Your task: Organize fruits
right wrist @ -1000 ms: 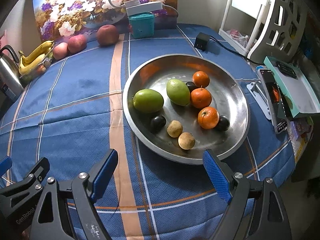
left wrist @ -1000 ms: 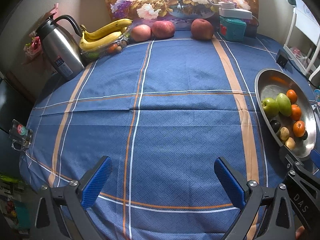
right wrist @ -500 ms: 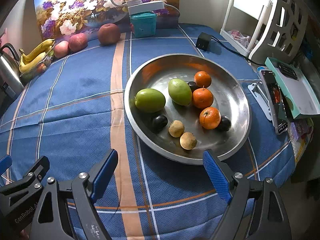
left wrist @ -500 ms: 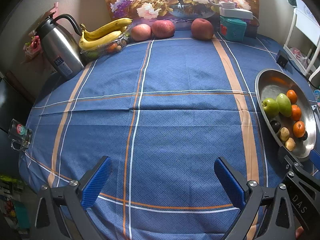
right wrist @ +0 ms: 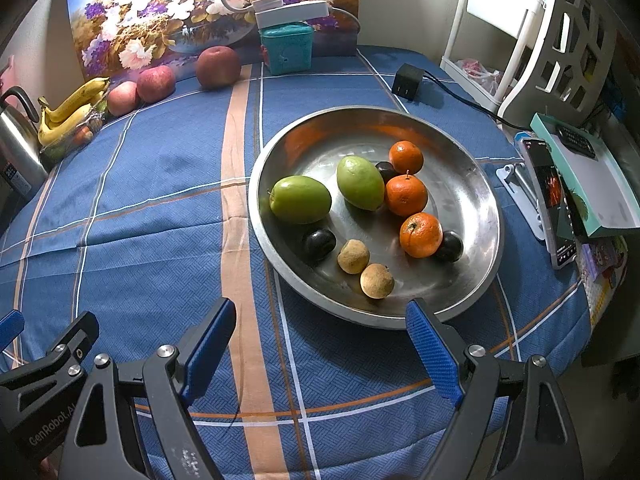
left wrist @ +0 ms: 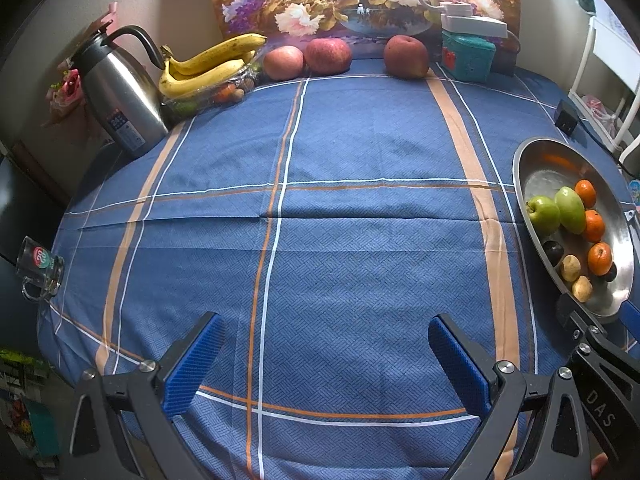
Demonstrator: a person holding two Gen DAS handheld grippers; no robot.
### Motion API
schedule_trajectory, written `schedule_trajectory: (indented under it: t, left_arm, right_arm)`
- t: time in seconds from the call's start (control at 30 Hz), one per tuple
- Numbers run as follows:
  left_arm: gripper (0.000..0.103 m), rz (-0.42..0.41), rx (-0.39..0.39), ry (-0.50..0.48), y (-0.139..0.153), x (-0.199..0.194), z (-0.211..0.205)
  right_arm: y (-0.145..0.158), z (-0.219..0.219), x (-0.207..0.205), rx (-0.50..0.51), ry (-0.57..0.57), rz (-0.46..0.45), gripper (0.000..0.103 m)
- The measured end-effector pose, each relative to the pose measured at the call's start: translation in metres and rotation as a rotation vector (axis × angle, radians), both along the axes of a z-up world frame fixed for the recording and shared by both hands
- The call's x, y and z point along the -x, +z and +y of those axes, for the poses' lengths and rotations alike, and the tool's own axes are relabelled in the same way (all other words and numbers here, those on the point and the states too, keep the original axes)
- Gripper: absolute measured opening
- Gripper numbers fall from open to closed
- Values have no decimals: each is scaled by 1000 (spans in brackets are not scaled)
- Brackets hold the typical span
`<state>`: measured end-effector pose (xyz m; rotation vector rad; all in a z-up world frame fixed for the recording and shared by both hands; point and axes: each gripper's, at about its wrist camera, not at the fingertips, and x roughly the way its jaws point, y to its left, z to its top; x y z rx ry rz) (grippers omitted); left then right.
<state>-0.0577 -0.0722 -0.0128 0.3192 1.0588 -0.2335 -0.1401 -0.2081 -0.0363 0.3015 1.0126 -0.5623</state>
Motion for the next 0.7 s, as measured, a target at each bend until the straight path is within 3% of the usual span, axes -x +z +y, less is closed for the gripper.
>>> schedule_trajectory:
  t: [0.7]
  left_arm:
    - [103, 14, 5, 12, -4, -2, 4]
  right_arm:
    - [-2, 0, 0, -6, 0, 2, 87]
